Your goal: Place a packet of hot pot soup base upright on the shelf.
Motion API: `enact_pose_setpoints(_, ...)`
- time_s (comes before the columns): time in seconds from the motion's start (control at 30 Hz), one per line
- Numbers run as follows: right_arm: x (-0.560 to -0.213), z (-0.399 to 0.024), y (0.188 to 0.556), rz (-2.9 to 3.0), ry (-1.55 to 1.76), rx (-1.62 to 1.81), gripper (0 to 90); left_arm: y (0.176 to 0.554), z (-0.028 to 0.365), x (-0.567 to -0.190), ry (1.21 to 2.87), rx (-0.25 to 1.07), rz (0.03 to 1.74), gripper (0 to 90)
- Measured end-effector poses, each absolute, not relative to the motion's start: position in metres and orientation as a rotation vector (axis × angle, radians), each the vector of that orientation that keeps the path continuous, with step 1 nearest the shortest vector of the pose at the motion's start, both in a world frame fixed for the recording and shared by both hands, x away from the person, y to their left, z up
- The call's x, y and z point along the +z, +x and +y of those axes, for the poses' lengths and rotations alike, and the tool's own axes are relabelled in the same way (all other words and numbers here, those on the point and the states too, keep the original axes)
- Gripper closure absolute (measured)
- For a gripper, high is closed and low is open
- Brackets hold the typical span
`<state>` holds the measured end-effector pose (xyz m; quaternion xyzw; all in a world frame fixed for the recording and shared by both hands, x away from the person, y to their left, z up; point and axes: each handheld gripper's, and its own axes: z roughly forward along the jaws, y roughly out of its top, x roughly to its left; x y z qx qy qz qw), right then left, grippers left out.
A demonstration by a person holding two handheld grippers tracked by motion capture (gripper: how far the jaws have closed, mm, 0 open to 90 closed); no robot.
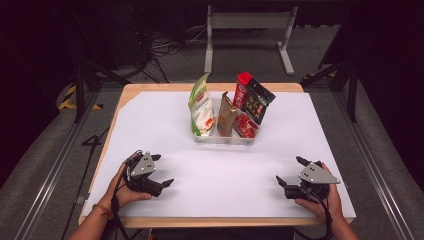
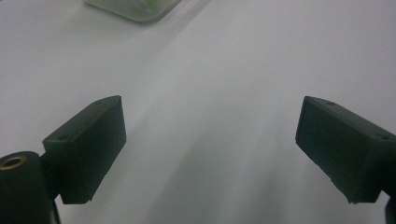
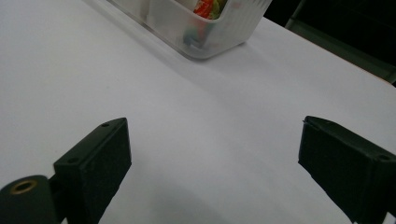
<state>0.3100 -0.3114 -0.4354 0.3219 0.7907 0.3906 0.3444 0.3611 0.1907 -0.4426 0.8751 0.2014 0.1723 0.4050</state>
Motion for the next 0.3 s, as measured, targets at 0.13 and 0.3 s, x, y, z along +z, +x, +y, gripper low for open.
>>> enact_pose_setpoints(0.13,-0.4372,-0.3109,0.3101,2.061,0.835,1.000,9.6,0.3621,0.1894,-0.4426,2.215,0.432,0.503,9.3)
enact_pose_setpoints(0.3,-0.4369,-0.3113,0.3096,2.058,0.841,0.995,9.6,0.3640,0.1874,-0.4431,2.210,0.420,0.508,9.3)
